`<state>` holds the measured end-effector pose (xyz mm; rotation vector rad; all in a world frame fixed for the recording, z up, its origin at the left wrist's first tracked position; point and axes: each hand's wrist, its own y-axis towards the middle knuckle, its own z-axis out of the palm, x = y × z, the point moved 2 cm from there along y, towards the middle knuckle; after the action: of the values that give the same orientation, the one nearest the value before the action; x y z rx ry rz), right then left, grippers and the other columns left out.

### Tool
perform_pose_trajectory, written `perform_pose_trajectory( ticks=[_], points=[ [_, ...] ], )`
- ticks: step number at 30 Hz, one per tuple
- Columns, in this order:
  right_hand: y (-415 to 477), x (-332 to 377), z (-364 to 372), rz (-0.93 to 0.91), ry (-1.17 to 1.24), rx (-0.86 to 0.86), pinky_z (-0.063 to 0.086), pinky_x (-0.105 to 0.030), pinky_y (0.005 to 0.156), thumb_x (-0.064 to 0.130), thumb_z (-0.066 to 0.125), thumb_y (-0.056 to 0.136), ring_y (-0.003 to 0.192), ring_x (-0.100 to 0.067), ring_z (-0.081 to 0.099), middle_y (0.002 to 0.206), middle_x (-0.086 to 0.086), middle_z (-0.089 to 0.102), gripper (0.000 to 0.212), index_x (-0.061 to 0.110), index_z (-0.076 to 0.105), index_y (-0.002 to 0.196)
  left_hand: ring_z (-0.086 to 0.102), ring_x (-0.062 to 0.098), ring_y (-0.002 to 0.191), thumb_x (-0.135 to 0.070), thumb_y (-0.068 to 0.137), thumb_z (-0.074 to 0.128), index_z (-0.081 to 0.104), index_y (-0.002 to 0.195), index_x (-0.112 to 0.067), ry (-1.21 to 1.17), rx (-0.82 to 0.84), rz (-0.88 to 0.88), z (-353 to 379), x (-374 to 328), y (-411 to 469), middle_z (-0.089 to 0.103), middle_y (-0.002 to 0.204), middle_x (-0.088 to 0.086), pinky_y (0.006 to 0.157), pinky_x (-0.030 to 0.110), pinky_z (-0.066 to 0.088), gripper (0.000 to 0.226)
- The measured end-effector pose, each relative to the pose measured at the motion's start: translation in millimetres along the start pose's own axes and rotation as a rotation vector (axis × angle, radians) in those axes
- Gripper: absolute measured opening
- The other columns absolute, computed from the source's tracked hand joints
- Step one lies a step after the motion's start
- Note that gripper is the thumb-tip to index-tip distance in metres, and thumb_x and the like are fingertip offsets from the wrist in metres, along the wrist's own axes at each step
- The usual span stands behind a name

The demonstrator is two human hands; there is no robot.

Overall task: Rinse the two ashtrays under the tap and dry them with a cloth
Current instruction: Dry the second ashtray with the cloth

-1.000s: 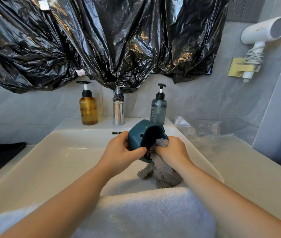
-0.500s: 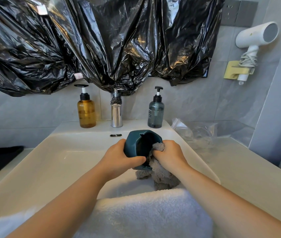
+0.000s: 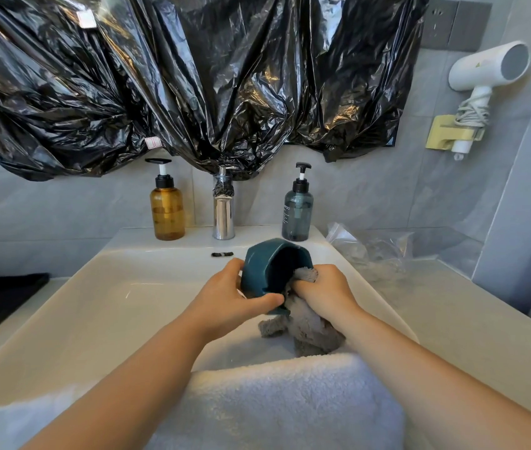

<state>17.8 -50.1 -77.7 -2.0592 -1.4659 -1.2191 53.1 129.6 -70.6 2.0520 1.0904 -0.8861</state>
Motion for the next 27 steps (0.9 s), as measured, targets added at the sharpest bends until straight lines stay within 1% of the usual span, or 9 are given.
perform_pose_trajectory(
  ticks=[2, 5, 8, 10, 12, 13, 18, 24, 27],
  points=[
    [1.7, -1.4, -0.1, 0.034, 0.069, -0.022, 0.036, -0.026, 0.053, 0.017, 0.06, 0.087, 0.072, -0.023, 0.055, 0.073, -0.006, 0.061, 0.012, 0.012, 0.064, 0.077, 0.062, 0.012, 0.089, -0.049, 0.074, 0.072, 0.049, 0.115, -0.029, 0.029, -0.001, 0.023, 3.2, 0.2, 2.1, 0.062, 0.101, -0.006, 0.075, 0.032, 0.057, 0.051],
    [2.2, -2.2, 2.2, 0.026, 0.118, 0.01, 0.041, -0.029, 0.059, 0.028, 0.068, 0.084, 0.075, -0.024, 0.059, 0.076, -0.006, 0.065, 0.017, 0.012, 0.066, 0.078, 0.064, 0.015, 0.088, -0.043, 0.078, 0.068, 0.051, 0.112, -0.026, -0.015, -0.005, 0.012, 2.1, 1.3, 5.1, 0.063, 0.099, -0.003, 0.078, 0.038, 0.058, 0.041],
    [2.7, -5.1, 4.9, 0.059, 0.153, 0.038, 0.05, -0.033, 0.07, 0.044, 0.079, 0.071, 0.083, -0.021, 0.065, 0.088, -0.004, 0.07, 0.041, 0.012, 0.067, 0.093, 0.067, 0.018, 0.082, -0.038, 0.084, 0.065, 0.053, 0.107, -0.02, -0.031, -0.028, 0.009, -1.8, 1.1, 3.9, 0.065, 0.095, 0.003, 0.076, 0.04, 0.058, 0.032],
    [2.5, -5.6, 6.9, 0.073, 0.096, 0.064, 0.053, -0.032, 0.074, 0.052, 0.083, 0.061, 0.09, -0.019, 0.065, 0.095, -0.001, 0.069, 0.059, 0.014, 0.064, 0.102, 0.065, 0.019, 0.083, -0.039, 0.085, 0.063, 0.053, 0.106, -0.021, 0.015, -0.029, 0.028, -1.5, 0.6, 2.7, 0.064, 0.094, 0.002, 0.077, 0.042, 0.057, 0.03],
    [2.5, -6.5, 8.3, 0.072, -0.005, 0.069, 0.052, -0.03, 0.072, 0.055, 0.084, 0.053, 0.095, -0.019, 0.063, 0.101, 0.0, 0.067, 0.072, 0.015, 0.061, 0.109, 0.062, 0.019, 0.083, -0.042, 0.085, 0.062, 0.054, 0.106, -0.023, 0.054, -0.025, 0.053, -0.1, -1.3, 1.6, 0.063, 0.091, -0.001, 0.078, 0.043, 0.055, 0.029],
    [2.2, -6.8, 7.8, 0.072, -0.056, 0.058, 0.049, -0.028, 0.068, 0.053, 0.085, 0.054, 0.095, -0.019, 0.062, 0.101, 0.0, 0.066, 0.072, 0.014, 0.06, 0.109, 0.061, 0.019, 0.083, -0.042, 0.084, 0.062, 0.055, 0.104, -0.024, 0.061, -0.031, 0.06, 0.3, -2.1, 1.4, 0.063, 0.09, -0.001, 0.077, 0.044, 0.055, 0.028],
    [-1.2, -2.4, 3.7, 0.05, -0.229, 0.013, 0.039, -0.027, 0.054, 0.043, 0.082, 0.066, 0.085, -0.02, 0.057, 0.093, -0.001, 0.06, 0.055, 0.011, 0.057, 0.103, 0.06, 0.016, 0.085, -0.043, 0.083, 0.061, 0.056, 0.105, -0.024, 0.112, -0.042, 0.056, -2.1, -4.7, 0.2, 0.064, 0.092, -0.004, 0.078, 0.041, 0.056, 0.03],
    [-3.2, 2.5, -2.7, -0.093, -0.311, -0.088, 0.038, -0.032, 0.055, 0.028, 0.072, 0.076, 0.08, -0.025, 0.057, 0.086, -0.003, 0.061, 0.027, 0.012, 0.057, 0.091, 0.062, 0.018, 0.086, -0.043, 0.081, 0.061, 0.057, 0.106, -0.025, 0.11, -0.005, 0.016, -4.4, -3.3, -1.0, 0.065, 0.091, -0.003, 0.077, 0.043, 0.058, 0.031],
    [0.3, -0.5, -0.5, -0.138, -0.301, -0.051, 0.038, -0.031, 0.056, 0.022, 0.07, 0.078, 0.082, -0.027, 0.059, 0.087, -0.006, 0.065, 0.019, 0.01, 0.062, 0.091, 0.063, 0.018, 0.088, -0.044, 0.085, 0.062, 0.057, 0.111, -0.025, 0.058, -0.01, 0.005, -4.3, -3.1, -1.9, 0.066, 0.095, -0.003, 0.076, 0.041, 0.059, 0.033]
  ],
)
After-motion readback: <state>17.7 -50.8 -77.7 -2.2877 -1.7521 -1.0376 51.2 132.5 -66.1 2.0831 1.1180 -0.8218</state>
